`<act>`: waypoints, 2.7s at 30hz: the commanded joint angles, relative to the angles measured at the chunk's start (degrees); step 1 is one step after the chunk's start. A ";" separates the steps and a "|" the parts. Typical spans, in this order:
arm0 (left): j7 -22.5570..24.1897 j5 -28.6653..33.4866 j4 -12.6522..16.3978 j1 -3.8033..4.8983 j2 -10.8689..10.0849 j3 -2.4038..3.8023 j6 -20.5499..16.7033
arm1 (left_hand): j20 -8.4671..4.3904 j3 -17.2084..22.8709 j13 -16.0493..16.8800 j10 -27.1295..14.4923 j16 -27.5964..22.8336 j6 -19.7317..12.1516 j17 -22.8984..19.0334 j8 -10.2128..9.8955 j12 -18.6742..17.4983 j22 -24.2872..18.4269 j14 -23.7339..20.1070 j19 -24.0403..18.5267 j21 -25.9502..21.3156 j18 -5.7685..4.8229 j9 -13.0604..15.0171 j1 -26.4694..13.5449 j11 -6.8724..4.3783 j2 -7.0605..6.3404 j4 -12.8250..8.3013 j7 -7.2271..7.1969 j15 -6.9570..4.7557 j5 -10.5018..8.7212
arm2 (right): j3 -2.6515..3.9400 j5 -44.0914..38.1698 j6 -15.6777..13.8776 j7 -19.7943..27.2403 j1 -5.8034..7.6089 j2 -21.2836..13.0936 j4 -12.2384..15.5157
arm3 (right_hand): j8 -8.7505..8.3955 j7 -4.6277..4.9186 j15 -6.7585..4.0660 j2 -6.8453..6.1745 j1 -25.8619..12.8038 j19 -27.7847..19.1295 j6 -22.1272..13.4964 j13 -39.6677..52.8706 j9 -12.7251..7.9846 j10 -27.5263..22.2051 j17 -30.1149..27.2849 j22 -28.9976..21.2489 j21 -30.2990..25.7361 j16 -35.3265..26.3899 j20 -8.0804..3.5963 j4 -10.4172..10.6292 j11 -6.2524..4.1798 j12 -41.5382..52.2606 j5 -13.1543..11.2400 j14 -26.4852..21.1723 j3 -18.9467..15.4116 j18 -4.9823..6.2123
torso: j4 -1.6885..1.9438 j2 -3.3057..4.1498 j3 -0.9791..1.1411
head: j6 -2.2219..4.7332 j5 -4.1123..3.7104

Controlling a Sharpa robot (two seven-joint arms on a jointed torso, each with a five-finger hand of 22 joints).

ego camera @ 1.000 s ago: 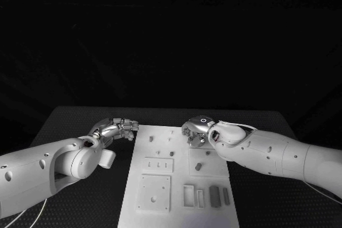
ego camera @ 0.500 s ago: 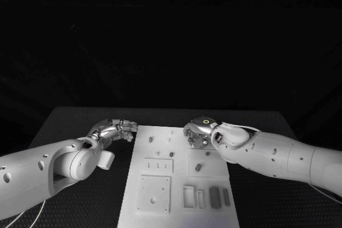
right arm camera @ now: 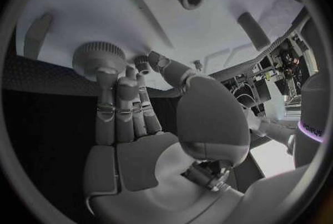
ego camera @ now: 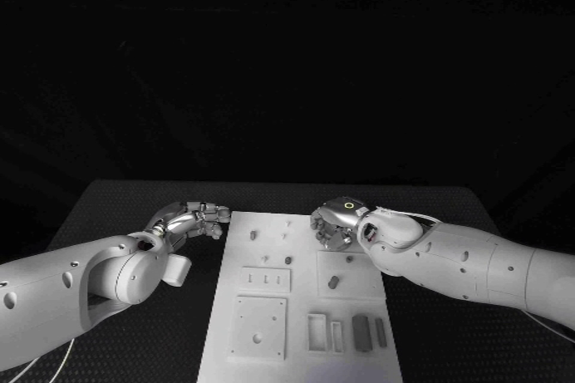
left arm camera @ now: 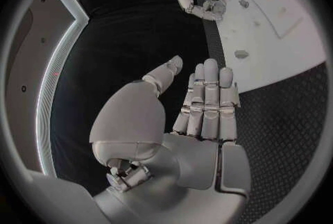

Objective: Assemble the parts on the task board

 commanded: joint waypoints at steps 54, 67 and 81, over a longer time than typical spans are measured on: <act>0.26 -0.21 -0.96 0.05 1.31 -0.07 1.30 | 0.00 0.40 0.15 -0.14 -0.55 0.05 0.09 -0.41 -0.41 0.63 -0.36 -0.33 0.48 0.76 0.23 -1.01 0.15 0.11 -0.67 0.11 -0.06 0.04 | 1.92 -5.18 -9.90 -9.36 0.09 6.28 -0.38 | 4.14 -2.55 -4.06 5.24 0.44 -0.33 8.22 6.05 3.84 9.18 -0.69 1.16 2.93 1.27 -1.96 -0.75 -3.72 4.22 -0.30 -0.62 2.97 2.22 | 0.33 0.33 -0.19 | 0.20 -0.22; 0.28 -0.21 -0.81 0.05 1.45 -0.06 1.32 | 0.00 0.45 0.17 -0.13 -0.58 0.06 0.11 -0.41 -0.44 0.63 -0.36 -0.35 0.50 0.76 0.26 -1.07 0.15 0.13 -0.75 0.11 -0.06 0.04 | 1.90 -5.39 -9.69 -9.04 0.07 8.50 -2.96 | 4.10 -2.56 -4.05 5.20 0.38 -0.33 8.25 6.15 3.88 9.17 -0.73 1.14 2.98 1.27 -1.98 -0.81 -3.71 4.17 -0.30 -0.62 3.07 2.22 | 0.18 0.53 -0.14 | 0.17 0.18; 0.26 -0.22 -0.73 0.06 1.59 -0.03 1.24 | 0.00 0.49 0.19 -0.12 -0.60 0.06 0.13 -0.43 -0.47 0.63 -0.35 -0.36 0.53 0.76 0.29 -1.13 0.15 0.11 -0.84 0.11 -0.06 0.03 | 1.84 -5.03 -9.54 -8.85 0.02 9.82 -3.55 | 4.04 -2.56 -4.05 5.18 0.31 -0.35 8.27 6.28 3.93 9.16 -0.77 1.12 3.01 1.27 -2.00 -0.87 -3.71 4.10 -0.30 -0.62 3.20 2.22 | 0.39 1.19 -0.32 | 0.14 0.03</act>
